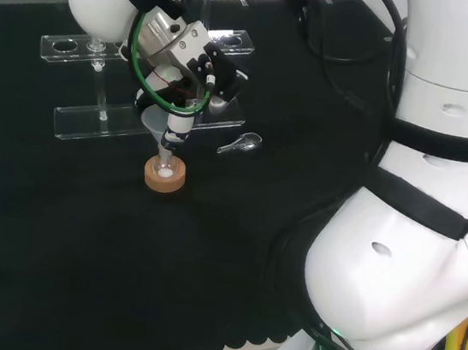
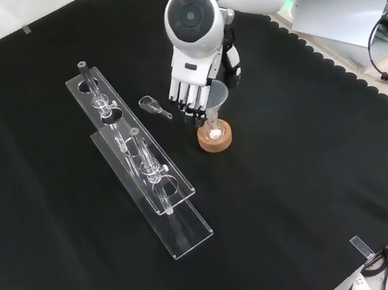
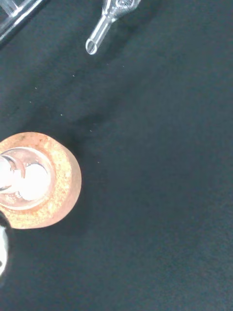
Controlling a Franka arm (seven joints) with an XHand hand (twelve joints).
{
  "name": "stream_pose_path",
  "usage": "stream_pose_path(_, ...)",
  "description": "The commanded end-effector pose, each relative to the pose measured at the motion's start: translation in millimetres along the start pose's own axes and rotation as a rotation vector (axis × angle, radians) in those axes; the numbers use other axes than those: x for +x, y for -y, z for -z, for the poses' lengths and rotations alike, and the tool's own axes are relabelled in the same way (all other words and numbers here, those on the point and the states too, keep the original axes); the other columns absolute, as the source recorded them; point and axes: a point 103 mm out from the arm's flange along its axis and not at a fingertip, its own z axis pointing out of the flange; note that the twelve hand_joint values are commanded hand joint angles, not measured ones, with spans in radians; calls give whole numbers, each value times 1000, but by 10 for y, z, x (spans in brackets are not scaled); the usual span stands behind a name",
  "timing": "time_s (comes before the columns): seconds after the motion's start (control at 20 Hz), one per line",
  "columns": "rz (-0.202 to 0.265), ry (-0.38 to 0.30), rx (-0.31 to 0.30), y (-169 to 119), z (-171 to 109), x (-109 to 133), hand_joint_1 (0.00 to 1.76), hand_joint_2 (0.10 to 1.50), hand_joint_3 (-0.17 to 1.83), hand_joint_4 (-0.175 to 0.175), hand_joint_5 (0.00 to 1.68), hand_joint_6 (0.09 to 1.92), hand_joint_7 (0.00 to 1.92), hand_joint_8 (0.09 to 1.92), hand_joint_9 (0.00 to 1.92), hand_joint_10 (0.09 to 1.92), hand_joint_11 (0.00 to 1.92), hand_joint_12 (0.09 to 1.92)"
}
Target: Remove the funnel from the round-bottom flask.
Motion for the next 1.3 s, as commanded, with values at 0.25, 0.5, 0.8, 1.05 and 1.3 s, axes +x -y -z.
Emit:
stream_pose_path(0.25, -14, 37, -41, 0, 42, -7, 794, 698, 623, 9, 494, 87, 259, 642, 691, 577, 426, 1419)
stream_pose_path(0.5, -22, 42, -36, 18, 80, -32, 798, 703, 627, 5, 549, 87, 277, 642, 711, 572, 435, 1412)
stream_pose_path(0.8, -46, 66, 8, 142, 392, -45, 799, 705, 631, 3, 569, 87, 284, 636, 724, 559, 441, 1402)
stream_pose_path(1.05, -67, 63, 40, 283, 531, -109, 799, 706, 634, 2, 575, 87, 298, 637, 734, 553, 440, 1399)
stream_pose_path(1.3, -85, 57, 26, 443, 631, -208, 798, 708, 636, 1, 578, 90, 304, 635, 744, 547, 439, 1397)
